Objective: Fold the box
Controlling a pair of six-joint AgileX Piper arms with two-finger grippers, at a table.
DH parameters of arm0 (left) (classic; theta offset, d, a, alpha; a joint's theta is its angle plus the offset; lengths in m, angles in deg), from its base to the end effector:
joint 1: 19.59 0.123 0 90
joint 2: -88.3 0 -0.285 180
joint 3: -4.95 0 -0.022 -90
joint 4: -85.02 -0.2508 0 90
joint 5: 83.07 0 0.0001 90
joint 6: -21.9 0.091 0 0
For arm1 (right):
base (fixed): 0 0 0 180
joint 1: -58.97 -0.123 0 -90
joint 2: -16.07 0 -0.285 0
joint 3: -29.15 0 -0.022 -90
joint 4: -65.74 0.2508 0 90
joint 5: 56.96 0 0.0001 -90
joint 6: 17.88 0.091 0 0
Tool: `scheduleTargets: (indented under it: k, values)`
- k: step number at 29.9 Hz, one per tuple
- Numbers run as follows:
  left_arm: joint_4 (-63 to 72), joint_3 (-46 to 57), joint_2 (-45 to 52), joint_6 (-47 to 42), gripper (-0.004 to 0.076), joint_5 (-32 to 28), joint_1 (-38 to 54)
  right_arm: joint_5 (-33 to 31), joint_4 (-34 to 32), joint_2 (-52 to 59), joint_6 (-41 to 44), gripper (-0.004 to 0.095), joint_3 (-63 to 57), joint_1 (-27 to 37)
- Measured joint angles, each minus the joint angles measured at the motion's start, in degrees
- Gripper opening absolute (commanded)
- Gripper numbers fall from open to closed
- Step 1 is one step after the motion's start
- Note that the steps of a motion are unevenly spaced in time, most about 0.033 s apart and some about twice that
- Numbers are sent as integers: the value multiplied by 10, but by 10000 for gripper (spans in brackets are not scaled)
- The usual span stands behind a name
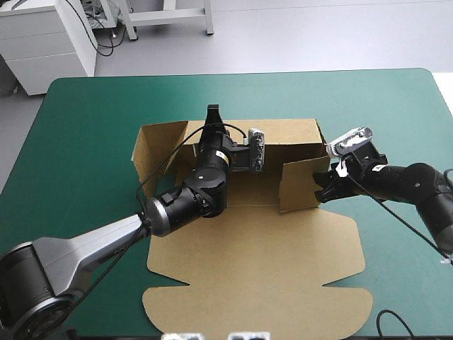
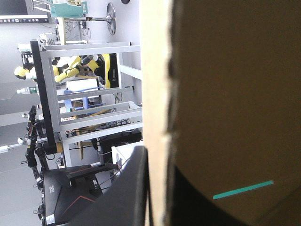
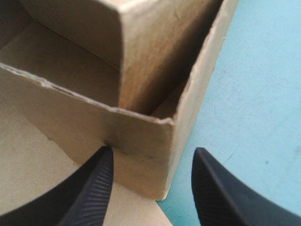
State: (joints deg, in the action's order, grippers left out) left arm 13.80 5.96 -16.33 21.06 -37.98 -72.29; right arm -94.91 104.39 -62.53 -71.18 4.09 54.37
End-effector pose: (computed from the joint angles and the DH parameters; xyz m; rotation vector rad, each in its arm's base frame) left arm 0.2762 -0.2618 0.3150 1.5310 1.4582 0.8976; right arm 0.2483 0.0551 0.3051 -0.6947 2.1954 0.3175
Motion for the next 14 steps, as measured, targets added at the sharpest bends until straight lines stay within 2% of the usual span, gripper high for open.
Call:
scheduleTargets:
  k: [6, 14]
  values:
    - [0, 0, 0, 0, -8, 1, 0, 16, 54, -26, -31, 482, 0, 0]
    - [-3, 0, -3, 0, -8, 3, 0, 31, 174, -81, -145, 476, 0, 0]
